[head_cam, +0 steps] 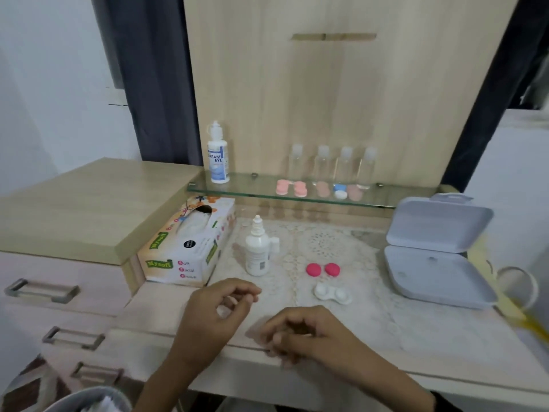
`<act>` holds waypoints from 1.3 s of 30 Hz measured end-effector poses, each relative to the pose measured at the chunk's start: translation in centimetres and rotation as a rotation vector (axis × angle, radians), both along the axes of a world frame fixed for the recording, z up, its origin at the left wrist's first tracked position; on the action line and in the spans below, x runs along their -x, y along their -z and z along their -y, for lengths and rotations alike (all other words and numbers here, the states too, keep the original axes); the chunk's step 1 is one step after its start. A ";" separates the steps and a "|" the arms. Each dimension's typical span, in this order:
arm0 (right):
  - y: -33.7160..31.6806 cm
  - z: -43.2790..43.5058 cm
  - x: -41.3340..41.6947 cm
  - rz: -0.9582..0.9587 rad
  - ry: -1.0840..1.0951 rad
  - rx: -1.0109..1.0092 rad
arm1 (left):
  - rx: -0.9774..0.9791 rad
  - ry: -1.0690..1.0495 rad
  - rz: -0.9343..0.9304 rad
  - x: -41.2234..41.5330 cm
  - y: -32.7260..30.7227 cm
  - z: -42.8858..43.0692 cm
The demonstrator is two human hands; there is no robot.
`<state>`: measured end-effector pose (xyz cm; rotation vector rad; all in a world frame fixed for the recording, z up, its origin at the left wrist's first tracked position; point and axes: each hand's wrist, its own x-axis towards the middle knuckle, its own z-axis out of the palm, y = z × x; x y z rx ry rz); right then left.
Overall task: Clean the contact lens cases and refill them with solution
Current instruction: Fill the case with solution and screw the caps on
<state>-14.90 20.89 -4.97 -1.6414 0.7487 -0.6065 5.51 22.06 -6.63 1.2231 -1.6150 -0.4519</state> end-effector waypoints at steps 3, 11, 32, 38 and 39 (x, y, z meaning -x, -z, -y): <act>-0.1 0.8 2.9 -0.008 0.152 0.094 | -0.035 0.058 0.048 2.5 -0.1 1.7; 0.9 2.7 8.7 -0.193 0.585 0.446 | -0.093 0.159 0.313 7.3 0.9 5.4; 3.5 5.8 9.2 -0.412 0.598 0.632 | 0.186 -0.108 0.235 7.9 1.1 6.5; 3.4 5.8 8.9 -0.443 0.603 0.633 | 0.203 -0.488 -0.105 5.0 -0.3 7.1; 3.4 5.9 8.9 -0.445 0.599 0.635 | 0.117 -0.450 -0.160 4.4 -0.1 7.4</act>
